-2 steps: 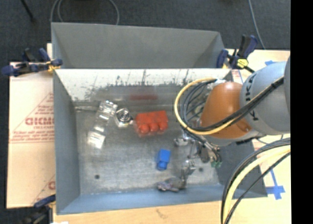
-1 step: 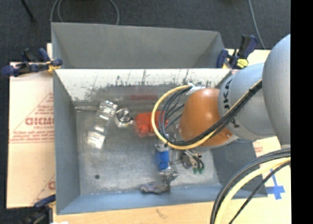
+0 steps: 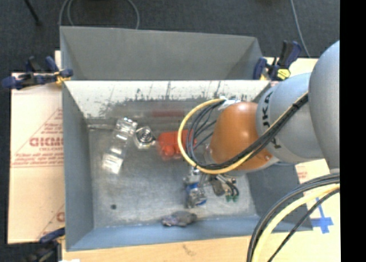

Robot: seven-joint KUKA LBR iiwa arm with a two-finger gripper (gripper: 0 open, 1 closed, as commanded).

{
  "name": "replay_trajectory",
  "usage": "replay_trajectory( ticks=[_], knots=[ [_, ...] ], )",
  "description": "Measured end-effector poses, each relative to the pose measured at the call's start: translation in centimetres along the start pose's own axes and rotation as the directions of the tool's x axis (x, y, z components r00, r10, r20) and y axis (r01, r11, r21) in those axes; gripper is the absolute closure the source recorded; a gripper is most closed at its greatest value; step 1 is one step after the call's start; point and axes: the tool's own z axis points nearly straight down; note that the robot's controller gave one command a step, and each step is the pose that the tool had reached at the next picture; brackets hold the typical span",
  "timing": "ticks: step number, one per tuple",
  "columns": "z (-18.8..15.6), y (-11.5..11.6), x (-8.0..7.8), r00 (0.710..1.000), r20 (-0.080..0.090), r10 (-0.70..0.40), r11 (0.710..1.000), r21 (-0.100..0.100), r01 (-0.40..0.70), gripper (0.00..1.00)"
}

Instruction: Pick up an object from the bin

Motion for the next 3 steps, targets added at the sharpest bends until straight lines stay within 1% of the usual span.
replay_trajectory(
  ticks=[1,2,3],
  knots=[
    [-14.7,2.3,-3.4,0.968,-0.011,-0.249,0.968,-0.006,0.249,1.0],
    [-14.3,2.2,-3.2,0.968,-0.019,-0.25,0.968,-0.008,0.25,0.0],
    [-8.5,2.3,-10.3,0.938,-0.018,-0.347,0.938,-0.01,0.347,0.0]
  ],
)
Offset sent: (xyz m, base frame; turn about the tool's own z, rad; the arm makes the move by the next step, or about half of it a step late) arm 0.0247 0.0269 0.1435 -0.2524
